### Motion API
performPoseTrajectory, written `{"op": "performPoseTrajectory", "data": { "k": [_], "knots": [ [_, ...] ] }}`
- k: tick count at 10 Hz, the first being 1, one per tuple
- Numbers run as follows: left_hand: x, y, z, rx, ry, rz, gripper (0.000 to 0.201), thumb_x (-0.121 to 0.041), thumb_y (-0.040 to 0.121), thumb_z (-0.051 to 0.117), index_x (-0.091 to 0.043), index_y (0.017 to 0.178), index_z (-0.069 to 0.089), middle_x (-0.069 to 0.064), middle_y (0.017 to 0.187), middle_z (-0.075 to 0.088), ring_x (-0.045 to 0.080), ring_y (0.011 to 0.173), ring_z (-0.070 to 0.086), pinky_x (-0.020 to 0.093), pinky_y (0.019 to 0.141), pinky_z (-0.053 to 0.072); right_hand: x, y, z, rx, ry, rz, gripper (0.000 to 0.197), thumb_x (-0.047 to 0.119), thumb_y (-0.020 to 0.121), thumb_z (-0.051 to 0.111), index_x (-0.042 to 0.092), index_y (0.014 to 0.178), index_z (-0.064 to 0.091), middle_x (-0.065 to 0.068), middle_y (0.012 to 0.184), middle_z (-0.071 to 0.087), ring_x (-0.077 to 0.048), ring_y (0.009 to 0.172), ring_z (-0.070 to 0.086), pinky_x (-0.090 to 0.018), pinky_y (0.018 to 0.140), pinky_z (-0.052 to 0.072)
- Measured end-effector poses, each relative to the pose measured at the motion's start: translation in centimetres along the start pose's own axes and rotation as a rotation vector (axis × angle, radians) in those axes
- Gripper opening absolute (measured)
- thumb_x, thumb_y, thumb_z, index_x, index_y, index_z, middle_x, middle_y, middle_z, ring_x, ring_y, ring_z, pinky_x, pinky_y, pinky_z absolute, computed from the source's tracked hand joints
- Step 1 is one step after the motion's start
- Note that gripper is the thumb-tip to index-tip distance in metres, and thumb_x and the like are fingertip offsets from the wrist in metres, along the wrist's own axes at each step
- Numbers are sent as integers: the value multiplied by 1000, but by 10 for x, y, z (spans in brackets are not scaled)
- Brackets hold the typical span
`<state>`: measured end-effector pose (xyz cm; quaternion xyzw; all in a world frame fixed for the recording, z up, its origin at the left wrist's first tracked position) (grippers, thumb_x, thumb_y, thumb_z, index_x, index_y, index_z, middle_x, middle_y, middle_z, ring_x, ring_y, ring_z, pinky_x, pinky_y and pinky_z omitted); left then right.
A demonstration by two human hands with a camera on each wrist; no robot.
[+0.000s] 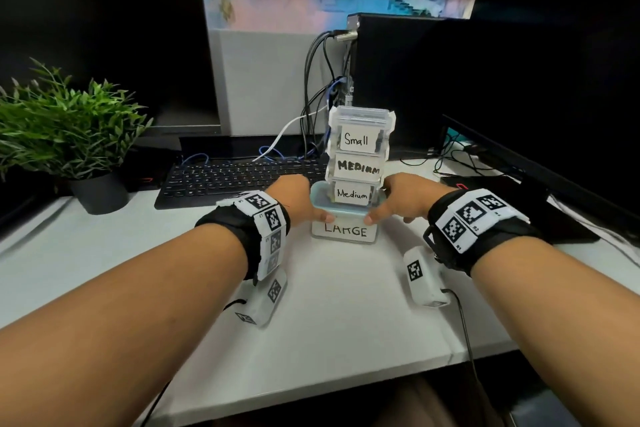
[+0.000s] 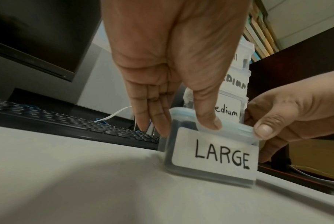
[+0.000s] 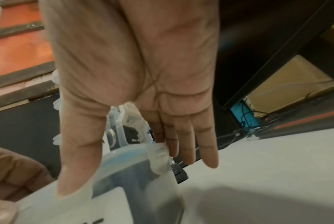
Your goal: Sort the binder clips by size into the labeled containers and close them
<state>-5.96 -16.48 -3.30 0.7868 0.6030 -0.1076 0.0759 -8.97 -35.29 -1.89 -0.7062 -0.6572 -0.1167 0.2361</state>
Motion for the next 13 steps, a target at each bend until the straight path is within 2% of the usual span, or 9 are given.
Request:
{"op": "performPoseTrajectory", "data": {
  "k": [2,5,6,7,8,10,11,12,13],
  "knots": [
    [-39,12,8,28,-12,105,45,-46,80,69,-8,102,59,4,90,59,16,81,54,19,53,36,-31,-6,-21,-31,-41,109,50,34,66,84,13,104,60,-3,102,63,-22,95,60,-39,86,55],
    [-96,27,22,35,-3,202,48,-44,84,65,-4,110,60,5,93,55,21,91,58,26,70,43,-72,-24,-46,-61,9,195,49,21,71,82,18,115,61,2,110,61,-19,102,53,-33,89,45],
    [-106,29,24,37,36,225,47,-44,87,61,-3,110,60,5,92,52,18,85,52,26,70,41,-79,-23,-50,-70,22,206,47,18,71,82,16,114,62,2,97,64,-17,85,56,-32,82,49],
    [-114,31,26,43,56,230,48,-43,89,57,-3,116,57,7,98,54,22,97,57,28,78,45,-85,-23,-52,-74,80,225,41,10,74,79,15,111,63,7,69,53,-10,58,40,-24,59,39],
    [-118,33,28,41,66,241,48,-42,91,56,-4,121,55,10,112,59,25,108,57,30,85,46,-90,-21,-54,-90,74,239,40,10,74,79,13,111,63,7,66,50,-10,56,39,-22,55,36],
    [-115,37,33,50,24,230,46,-41,91,55,-6,120,55,9,114,60,24,107,57,29,83,45,-91,-16,-54,-86,2,249,45,19,74,80,14,114,62,3,76,56,-14,63,47,-25,56,42],
    [-110,36,32,68,15,232,50,-42,92,54,-9,129,50,9,126,56,23,115,53,30,89,43,-85,-19,-56,-62,-119,291,53,31,74,79,11,120,60,-3,109,63,-24,95,57,-33,81,50],
    [-106,40,29,70,49,246,51,-40,92,55,-9,133,48,8,130,54,23,120,50,31,94,41,-64,-30,-60,7,-462,341,45,41,84,67,4,108,59,-4,100,58,-23,92,53,-28,81,43],
    [-99,46,20,108,78,247,56,-45,90,56,-15,136,46,4,132,54,20,121,49,31,97,40,-42,-35,-61,-24,-554,303,40,41,88,61,8,68,50,-1,69,51,-18,64,50,-30,70,44]
  ]
}}
Point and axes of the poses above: each hand's wrist, its own y-axis towards the middle knuckle, its own z-axis out of the palm, x = y × z, the point moved 2 cm from there along y, towards the middle knuckle
